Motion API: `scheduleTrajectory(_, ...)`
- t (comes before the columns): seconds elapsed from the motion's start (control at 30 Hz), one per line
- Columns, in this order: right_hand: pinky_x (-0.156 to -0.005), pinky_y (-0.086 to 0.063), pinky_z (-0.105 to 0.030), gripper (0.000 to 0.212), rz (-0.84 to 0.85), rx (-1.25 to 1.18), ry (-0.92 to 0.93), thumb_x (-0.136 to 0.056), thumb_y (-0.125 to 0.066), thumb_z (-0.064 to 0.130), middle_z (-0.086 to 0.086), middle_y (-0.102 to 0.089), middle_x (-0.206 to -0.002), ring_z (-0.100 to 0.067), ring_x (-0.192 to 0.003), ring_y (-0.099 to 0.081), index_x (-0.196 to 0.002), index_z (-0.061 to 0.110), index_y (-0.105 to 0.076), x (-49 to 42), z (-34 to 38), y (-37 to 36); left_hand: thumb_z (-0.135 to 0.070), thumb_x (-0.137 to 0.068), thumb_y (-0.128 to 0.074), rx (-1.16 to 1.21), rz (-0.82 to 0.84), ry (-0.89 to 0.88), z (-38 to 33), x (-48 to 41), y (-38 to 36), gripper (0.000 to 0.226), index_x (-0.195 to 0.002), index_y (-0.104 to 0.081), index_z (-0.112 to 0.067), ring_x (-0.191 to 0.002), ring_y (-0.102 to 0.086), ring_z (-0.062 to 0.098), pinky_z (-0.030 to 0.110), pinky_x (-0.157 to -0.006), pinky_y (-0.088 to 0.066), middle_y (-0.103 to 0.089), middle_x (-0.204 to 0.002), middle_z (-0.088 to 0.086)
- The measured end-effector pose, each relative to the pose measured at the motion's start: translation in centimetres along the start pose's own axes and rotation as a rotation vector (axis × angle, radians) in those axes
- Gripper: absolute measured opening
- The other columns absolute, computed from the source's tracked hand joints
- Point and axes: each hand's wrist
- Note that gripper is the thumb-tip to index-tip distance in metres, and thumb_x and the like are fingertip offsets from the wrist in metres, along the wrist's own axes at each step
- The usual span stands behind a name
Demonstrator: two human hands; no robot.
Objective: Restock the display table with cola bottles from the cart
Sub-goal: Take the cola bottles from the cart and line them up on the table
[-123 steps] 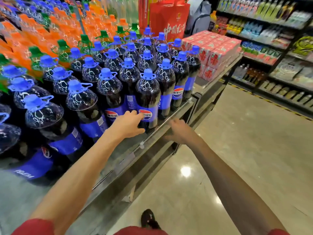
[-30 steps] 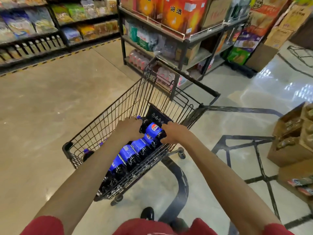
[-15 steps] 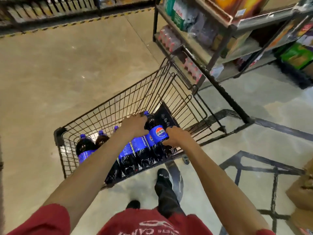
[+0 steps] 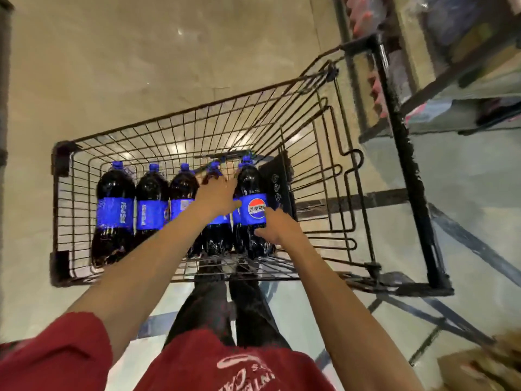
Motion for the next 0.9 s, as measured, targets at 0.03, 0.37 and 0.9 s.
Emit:
scheduleTrajectory(0.03,-0.103,-0.045,-0.045,0.074,0.006,0.006,-0.005,-0.094,-0.065,0.043,-0.022,-0.042,-0.146,-0.041,-0.131,-0.048,-0.152,0.009,-0.034,-0.7,-0.3,-0.2,-0.049,-0.097,-0.059,0.032,0.011,0.010,0.1,-1.0,-0.4,0.064,-0.148,-0.038,-0.018,-0.133,-0.045,0.038,0.049,-0.097,-0.046,-0.044,-0.147,0.015)
scheduleTrajectory(0.37,-0.099,-0.046,-0.048,0.065,-0.030,-0.038,-0.083,-0.096,-0.063,0.031,-0.020,-0.042,-0.143,-0.041,-0.131,-0.048,-0.147,0.005,-0.034,-7.4,-0.7,-3.9,-0.055,-0.092,-0.062,0.416,0.030,0.163,1.3,-10.1,-6.4,0.074,-0.147,-0.037,-0.013,-0.125,-0.053,0.042,0.048,-0.097,-0.047,-0.050,-0.139,0.020)
scheduleTrajectory(0.9,-0.107,-0.044,-0.049,0.117,-0.067,-0.462,-0.241,-0.075,-0.087,0.039,-0.021,-0.034,-0.147,-0.040,-0.132,-0.044,-0.159,0.005,-0.013,-11.2,-1.5,-8.0,-0.049,-0.071,-0.088,1.129,0.040,0.325,-0.2,-15.8,-8.1,0.112,-0.153,-0.021,-0.013,-0.128,-0.054,0.024,0.023,-0.092,-0.041,-0.053,-0.140,0.005)
Point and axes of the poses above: each hand's wrist, its own x-axis away from the middle knuckle, its own y-axis out of the back of the hand, z = x × y
